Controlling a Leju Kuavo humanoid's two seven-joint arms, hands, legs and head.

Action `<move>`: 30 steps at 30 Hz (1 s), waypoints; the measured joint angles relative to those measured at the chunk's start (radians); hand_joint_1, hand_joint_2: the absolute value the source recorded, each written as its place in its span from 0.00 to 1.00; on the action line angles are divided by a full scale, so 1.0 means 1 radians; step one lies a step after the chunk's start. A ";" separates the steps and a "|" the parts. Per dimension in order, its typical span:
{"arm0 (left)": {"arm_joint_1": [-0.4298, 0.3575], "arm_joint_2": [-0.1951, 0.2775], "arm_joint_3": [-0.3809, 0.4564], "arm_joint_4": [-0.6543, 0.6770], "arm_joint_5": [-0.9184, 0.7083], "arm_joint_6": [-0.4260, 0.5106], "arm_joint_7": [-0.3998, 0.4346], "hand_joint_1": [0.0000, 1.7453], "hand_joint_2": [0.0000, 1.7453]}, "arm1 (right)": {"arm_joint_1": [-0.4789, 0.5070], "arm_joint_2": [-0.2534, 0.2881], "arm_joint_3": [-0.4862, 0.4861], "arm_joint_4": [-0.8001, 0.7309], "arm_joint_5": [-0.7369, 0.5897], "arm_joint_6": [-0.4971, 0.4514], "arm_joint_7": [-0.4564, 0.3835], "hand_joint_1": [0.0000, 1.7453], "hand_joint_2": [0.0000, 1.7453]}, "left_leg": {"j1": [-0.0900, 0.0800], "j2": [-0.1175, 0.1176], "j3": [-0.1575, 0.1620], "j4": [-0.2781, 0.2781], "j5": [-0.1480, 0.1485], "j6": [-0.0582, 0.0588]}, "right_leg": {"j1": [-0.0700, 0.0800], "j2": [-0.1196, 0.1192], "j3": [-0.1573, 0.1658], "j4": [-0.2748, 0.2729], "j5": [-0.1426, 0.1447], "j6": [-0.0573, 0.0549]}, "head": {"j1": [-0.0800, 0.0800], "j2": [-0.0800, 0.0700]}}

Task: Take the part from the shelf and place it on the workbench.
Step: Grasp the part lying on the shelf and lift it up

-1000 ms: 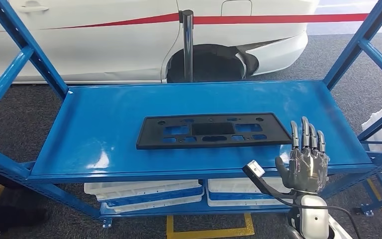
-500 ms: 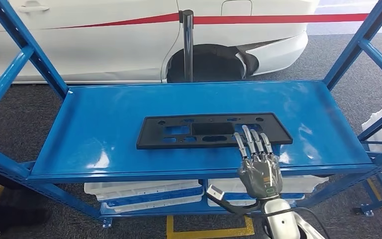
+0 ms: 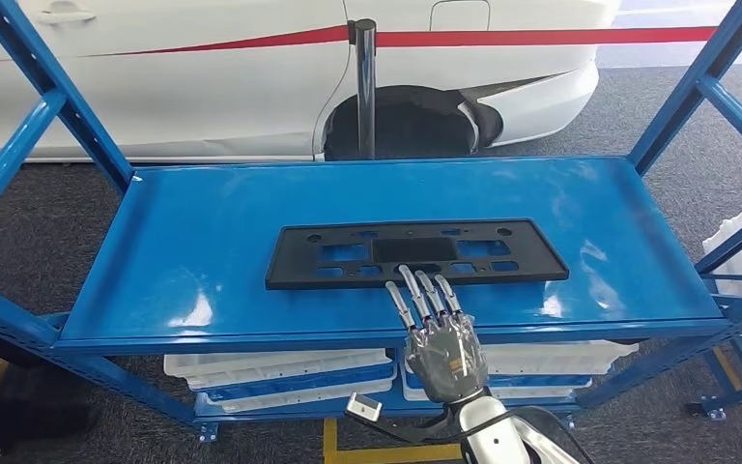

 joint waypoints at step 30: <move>-0.010 0.000 -0.008 0.000 0.004 0.009 0.038 0.00 1.00 | -0.026 0.014 0.006 0.025 -0.018 -0.060 0.038 0.00 1.00 | 0.000 0.000 0.000 0.000 0.000 0.000 | 0.000 0.000 0.000 0.000 0.000 0.000 | 0.000 0.000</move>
